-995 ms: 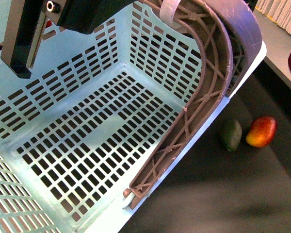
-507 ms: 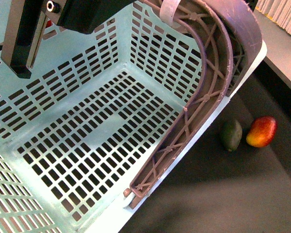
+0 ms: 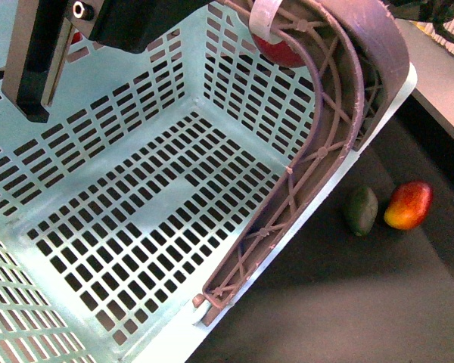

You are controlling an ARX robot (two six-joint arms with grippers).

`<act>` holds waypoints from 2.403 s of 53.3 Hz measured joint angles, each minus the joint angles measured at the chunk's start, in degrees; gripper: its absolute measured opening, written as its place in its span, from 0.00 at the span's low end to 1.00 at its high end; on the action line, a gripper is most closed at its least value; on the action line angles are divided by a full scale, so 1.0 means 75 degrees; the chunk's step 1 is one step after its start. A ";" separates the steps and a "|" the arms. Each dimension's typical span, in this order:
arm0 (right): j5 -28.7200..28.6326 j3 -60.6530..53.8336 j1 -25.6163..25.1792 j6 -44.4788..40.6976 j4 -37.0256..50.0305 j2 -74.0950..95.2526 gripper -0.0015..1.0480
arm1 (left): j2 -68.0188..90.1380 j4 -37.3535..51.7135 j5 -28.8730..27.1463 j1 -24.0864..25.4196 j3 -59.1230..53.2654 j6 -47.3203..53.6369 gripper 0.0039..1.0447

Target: Pick apple with right arm and hold basket with left

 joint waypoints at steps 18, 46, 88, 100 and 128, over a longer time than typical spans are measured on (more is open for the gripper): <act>0.1606 -0.0670 -0.1244 0.0297 0.0364 -0.1236 0.92 | 0.0003 -0.0041 -0.0026 -0.0006 0.0000 -0.0009 0.13; 0.0629 -0.4138 -0.2221 -0.1247 0.3969 -0.3273 0.25 | 0.0003 -0.0041 -0.0029 -0.0009 0.0000 0.0041 0.13; -0.0067 -0.6030 -0.2938 -0.1297 0.2652 -0.6461 0.02 | 0.0000 -0.0041 0.0009 -0.0012 0.0012 0.0026 0.13; -0.0079 -0.6292 -0.2940 -0.1297 0.2387 -0.7125 0.02 | 0.0000 -0.0041 0.0000 -0.0012 0.0015 0.0026 0.13; -0.0085 -0.6292 -0.2940 -0.1300 0.0909 -0.8684 0.02 | 0.0000 -0.0041 0.0003 -0.0012 0.0015 0.0026 0.13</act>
